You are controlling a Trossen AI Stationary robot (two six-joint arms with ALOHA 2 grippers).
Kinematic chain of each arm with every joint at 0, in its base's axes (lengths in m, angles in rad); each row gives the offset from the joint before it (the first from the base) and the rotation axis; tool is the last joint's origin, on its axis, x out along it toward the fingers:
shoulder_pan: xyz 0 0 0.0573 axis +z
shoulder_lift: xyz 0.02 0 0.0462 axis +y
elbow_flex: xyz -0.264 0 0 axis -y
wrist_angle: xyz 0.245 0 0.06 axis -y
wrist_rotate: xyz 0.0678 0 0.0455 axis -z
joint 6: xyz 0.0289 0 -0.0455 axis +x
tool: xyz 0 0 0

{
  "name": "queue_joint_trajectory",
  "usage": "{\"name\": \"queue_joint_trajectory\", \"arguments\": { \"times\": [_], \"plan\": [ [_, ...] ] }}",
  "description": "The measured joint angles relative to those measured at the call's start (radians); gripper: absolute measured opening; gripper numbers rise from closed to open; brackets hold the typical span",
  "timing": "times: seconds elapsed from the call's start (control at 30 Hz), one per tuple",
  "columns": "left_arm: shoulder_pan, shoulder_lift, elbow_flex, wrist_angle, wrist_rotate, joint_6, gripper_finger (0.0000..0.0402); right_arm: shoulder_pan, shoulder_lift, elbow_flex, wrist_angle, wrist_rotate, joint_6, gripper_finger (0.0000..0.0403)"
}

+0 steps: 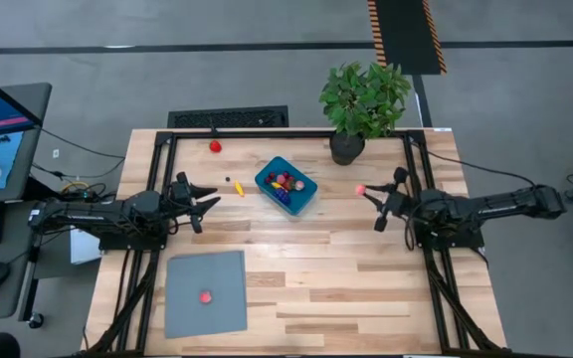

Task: Pick and placing Produce into tupperware
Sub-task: Put the right apricot into the container

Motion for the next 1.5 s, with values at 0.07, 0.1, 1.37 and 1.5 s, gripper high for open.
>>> {"name": "queue_joint_trajectory", "arguments": {
  "times": [0.07, 0.1, 1.37, 1.5],
  "plan": [
    [0.0, 0.0, 0.0, 0.001, -0.007, 0.001, 0.013, 0.001, 0.021, 0.001, 0.04, -0.028, 0.108, 0.0098],
    [0.0, 0.0, 0.0, 0.001, -0.011, 0.001, 0.013, 0.001, 0.033, 0.001, 0.057, -0.046, 0.152, 0.0098],
    [0.0, 0.0, 0.0, 0.005, -0.036, -0.022, 0.013, -0.188, 1.1, 0.651, 0.147, -0.177, 0.588, 0.0098],
    [0.0, 0.0, 0.0, 0.005, -0.036, -0.032, 0.013, -0.215, 1.222, 0.777, 0.029, -0.177, 0.628, 0.0101]
  ]
}}
